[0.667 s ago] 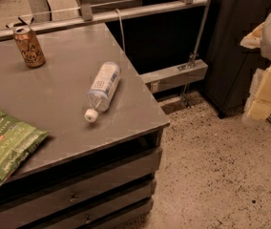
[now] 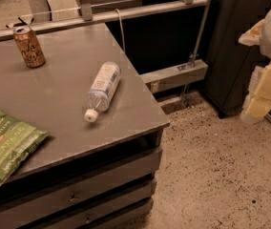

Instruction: Place blue plastic bottle upright

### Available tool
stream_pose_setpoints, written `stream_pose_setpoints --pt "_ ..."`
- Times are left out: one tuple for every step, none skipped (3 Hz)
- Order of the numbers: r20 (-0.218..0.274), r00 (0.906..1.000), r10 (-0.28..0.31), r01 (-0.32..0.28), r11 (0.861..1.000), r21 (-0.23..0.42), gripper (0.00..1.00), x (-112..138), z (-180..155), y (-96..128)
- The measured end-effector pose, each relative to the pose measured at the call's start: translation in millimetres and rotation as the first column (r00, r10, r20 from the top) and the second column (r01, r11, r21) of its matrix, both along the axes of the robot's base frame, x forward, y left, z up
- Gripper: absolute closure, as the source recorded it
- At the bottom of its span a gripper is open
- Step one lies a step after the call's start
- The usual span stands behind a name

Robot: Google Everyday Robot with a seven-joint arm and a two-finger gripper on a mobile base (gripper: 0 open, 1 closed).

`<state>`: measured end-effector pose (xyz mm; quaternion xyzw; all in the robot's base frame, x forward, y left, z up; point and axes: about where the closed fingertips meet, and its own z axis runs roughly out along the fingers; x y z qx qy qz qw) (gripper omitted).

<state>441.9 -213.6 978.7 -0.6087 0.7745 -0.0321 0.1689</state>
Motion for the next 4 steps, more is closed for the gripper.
stream_pose_setpoints --pt "0.026 0.9937 0.109 -0.11 0.993 0.04 0.0 25.1 -0.8 20.7" --pt "0.089 0.9303 0.356 -0.364 0.926 0.1 0.0 70.9 -10.2 79.6" --pt "0.158 0.7989 0.58 -0.598 0.794 0.108 0.0 98.6 -19.8 144.7" --pt "0.17 0.7698 0.615 -0.634 0.769 0.087 0.0 99.6 -20.8 146.7"
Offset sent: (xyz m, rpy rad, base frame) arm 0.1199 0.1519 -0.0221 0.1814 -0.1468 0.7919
